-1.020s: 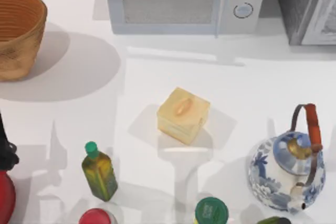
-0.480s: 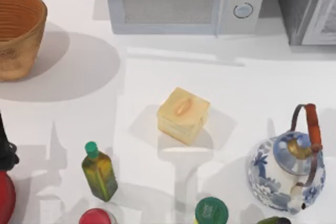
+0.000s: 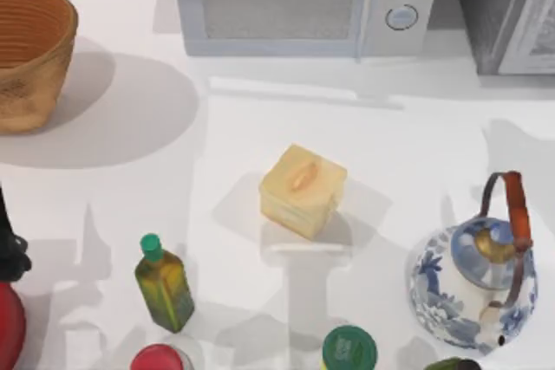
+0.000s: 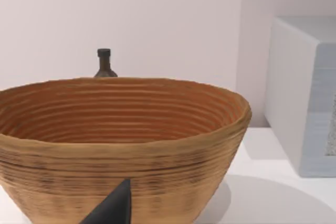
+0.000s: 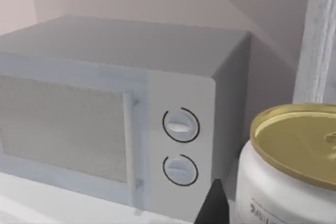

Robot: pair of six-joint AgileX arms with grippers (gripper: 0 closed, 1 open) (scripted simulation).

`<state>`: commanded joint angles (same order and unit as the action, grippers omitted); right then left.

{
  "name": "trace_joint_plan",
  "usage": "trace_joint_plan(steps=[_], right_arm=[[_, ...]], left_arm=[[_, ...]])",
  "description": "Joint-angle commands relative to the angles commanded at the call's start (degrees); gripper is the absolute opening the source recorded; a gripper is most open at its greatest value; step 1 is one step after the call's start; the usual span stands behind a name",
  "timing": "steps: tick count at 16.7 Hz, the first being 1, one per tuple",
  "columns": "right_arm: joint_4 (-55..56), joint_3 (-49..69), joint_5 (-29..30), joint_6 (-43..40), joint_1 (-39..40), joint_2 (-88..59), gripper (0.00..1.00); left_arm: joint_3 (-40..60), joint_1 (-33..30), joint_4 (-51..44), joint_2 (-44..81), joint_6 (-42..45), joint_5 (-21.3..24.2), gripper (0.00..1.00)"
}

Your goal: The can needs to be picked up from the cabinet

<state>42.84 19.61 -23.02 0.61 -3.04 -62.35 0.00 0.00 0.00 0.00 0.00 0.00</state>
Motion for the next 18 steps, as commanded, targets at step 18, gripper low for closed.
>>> trace_joint_plan(steps=[18], right_arm=[[48.4,22.2,-26.0,0.5,-3.6,-69.9,0.00]], left_arm=[[0.0,0.0,0.0,0.0,0.0,0.0,1.00]])
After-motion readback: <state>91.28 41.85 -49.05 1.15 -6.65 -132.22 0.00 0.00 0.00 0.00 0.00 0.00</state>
